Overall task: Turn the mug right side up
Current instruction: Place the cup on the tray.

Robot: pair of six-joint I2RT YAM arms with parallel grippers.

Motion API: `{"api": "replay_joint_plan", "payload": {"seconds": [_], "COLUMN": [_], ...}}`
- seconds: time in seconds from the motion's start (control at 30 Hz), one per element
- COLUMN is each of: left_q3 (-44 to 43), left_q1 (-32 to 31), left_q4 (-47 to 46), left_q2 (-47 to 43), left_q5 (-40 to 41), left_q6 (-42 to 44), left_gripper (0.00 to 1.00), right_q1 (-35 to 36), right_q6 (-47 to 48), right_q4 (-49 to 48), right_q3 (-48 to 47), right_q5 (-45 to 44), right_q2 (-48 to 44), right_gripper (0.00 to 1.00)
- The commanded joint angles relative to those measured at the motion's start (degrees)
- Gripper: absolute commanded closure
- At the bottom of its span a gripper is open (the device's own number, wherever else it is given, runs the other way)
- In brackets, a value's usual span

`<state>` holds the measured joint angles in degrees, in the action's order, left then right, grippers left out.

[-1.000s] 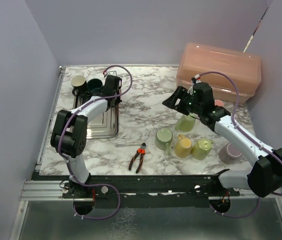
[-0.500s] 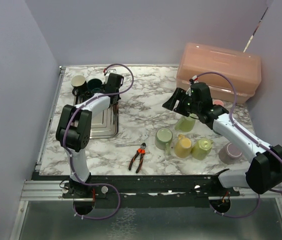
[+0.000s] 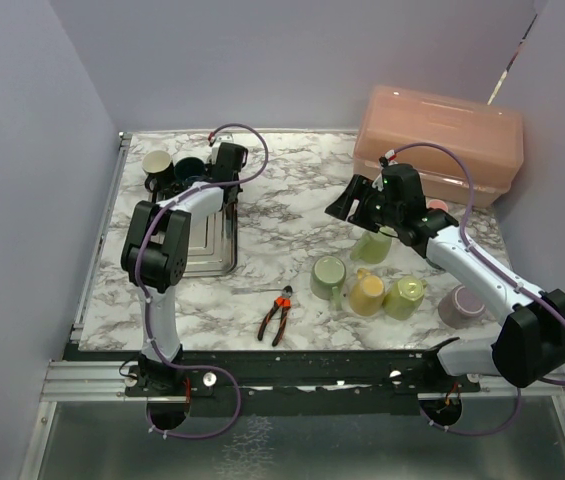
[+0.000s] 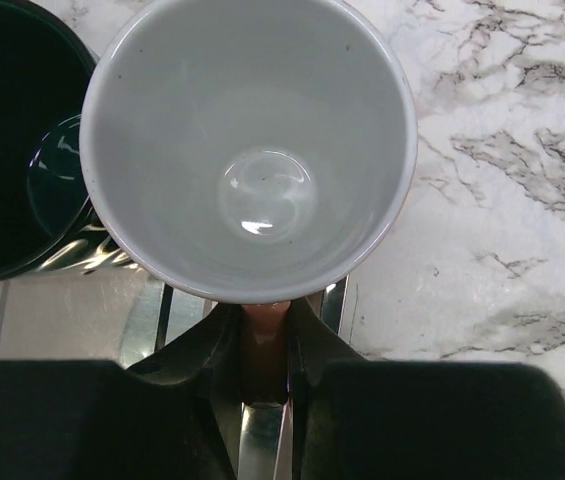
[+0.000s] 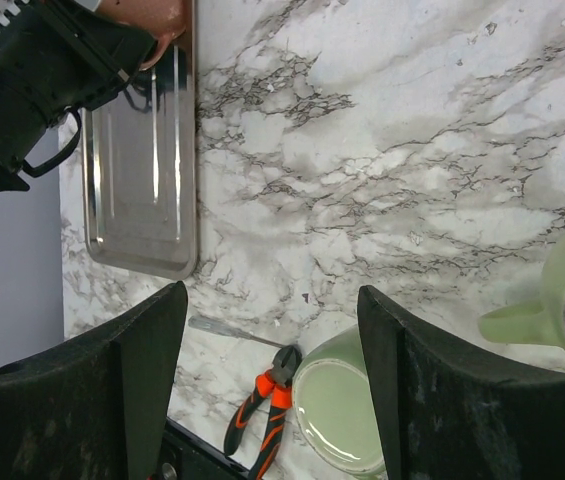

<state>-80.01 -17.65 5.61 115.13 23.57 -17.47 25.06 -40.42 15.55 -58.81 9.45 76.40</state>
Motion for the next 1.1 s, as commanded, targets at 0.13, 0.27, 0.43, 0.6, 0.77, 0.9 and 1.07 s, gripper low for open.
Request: {"api": "replay_joint_plan", "payload": {"seconds": [0.13,0.27,0.43,0.6,0.77,0.9,1.07], "left_q3": [-2.47,-1.45,-1.03,-0.08,-0.75,-1.91,-3.41], "left_q1": [0.13,0.16,0.14,0.74,1.23,1.30,1.39], "left_q4": [-2.44,-2.53,-2.07,0.23,0.96,1.08,0.62], "left_q2": [1.75,-0.41,-3.61,-6.13,-4.51,-2.23,-0.44], "left_q5": [-2.94,-4.97,-11.81,-11.90,-20.02,-22.74,-23.05], "left_q6": [-2.41,-3.32,-2.37,-4.89,-6.19,-7.45,-8.46], "left_gripper": [0.78,0.53,0.23,0.17,0.24,0.28,0.28], "right_q1": [0.23,0.17,0.19,0.18,0.18,0.21,0.24], "right_q6": [1.01,1.05,1.09,0.61,0.61,0.74,0.87], "right_q4": [0.74,0.81,-0.17,-1.92,-1.76,-1.55,-1.41], "right_q3": [-1.39,-1.62,-1.23,-0.06,0.31,0.37,0.83], "right_q5": [-0.43,-0.32,1.68,3.11,3.08,2.83,2.74], "right_q2": [0.85,0.96,0.83,-0.01,-0.07,-0.34,-0.83], "right_gripper": [0.27,0.27,0.27,0.27,0.27,0.27,0.27]}}
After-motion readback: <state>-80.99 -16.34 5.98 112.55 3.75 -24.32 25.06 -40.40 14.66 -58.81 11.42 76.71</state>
